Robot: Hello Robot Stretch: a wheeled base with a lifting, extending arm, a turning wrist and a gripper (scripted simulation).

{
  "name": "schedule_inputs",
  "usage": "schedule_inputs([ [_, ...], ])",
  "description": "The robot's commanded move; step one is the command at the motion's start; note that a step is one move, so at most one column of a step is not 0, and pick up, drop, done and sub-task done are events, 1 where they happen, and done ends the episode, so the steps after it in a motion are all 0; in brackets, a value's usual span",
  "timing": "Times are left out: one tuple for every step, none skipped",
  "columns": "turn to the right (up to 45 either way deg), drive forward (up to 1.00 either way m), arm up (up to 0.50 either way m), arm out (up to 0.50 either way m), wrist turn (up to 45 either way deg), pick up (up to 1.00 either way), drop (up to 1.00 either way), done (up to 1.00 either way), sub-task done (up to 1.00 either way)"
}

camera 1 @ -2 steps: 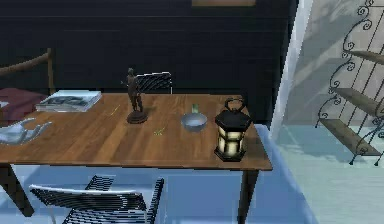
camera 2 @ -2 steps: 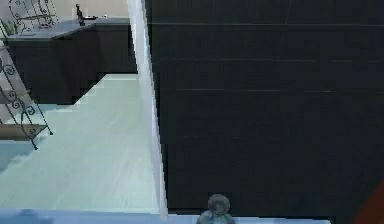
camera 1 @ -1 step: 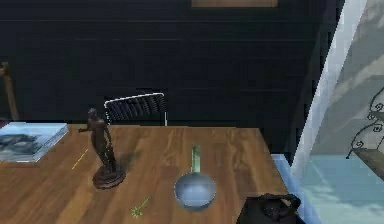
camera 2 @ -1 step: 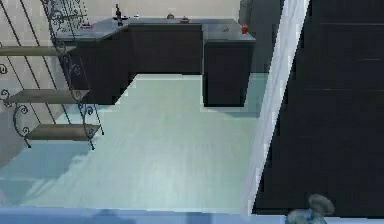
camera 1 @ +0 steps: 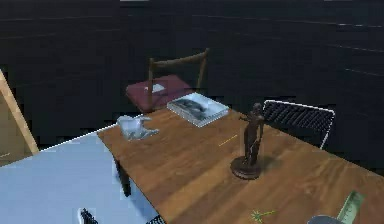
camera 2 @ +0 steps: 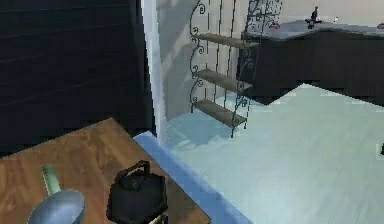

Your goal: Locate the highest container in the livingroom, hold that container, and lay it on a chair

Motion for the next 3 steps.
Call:
schedule_inputs([
  [-36.0, 0.0, 0.0, 0.0, 0.0, 0.0, 0.0, 0.0, 0.0],
  [0.0, 0.0, 0.5, 0.0, 0.0, 0.0, 0.0, 0.0, 0.0],
  [0.0, 0.0, 0.26, 0.0, 0.0, 0.0, 0.0, 0.0, 0.0],
])
